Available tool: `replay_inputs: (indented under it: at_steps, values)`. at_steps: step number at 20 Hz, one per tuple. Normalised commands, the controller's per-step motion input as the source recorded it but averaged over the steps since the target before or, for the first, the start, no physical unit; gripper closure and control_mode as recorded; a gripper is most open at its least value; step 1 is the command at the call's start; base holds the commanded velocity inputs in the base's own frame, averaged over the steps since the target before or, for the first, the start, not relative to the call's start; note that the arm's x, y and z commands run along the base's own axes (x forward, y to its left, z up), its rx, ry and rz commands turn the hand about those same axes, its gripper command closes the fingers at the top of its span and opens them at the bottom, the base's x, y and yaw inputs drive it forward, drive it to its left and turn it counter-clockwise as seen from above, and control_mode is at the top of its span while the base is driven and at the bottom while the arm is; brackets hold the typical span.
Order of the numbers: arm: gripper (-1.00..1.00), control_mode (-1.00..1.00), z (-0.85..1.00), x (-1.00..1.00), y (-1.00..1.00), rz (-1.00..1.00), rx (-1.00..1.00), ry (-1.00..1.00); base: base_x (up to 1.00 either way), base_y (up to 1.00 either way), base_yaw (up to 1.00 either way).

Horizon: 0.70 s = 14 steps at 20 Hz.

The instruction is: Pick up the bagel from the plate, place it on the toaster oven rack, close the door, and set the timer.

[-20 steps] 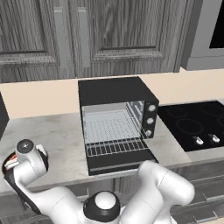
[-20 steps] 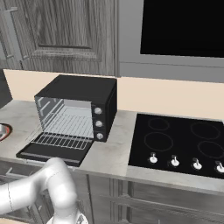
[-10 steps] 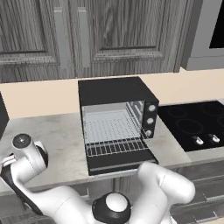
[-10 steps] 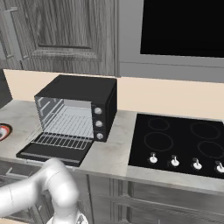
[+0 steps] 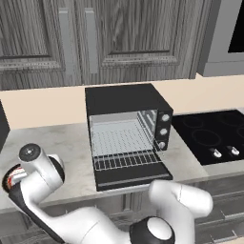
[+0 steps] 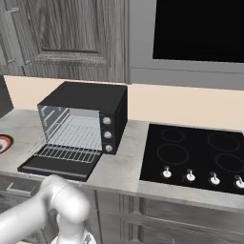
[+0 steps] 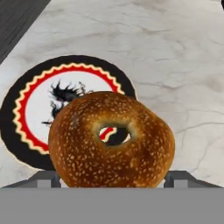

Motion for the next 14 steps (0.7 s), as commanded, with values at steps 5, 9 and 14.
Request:
replay_inputs:
  at_steps: [5,9,14]
  values:
    - [1.0,-1.0,0.35,-0.4,-0.81,-0.19,0.0,0.0,0.0,0.0,0.0]
    - [1.0,-1.0,0.5,-0.29,-0.81,-0.16,0.01,0.02,0.0,0.0,0.0]
    - [1.0,-1.0,0.58,-0.19,-0.68,-0.13,0.0,0.05,0.0,0.0,0.0]
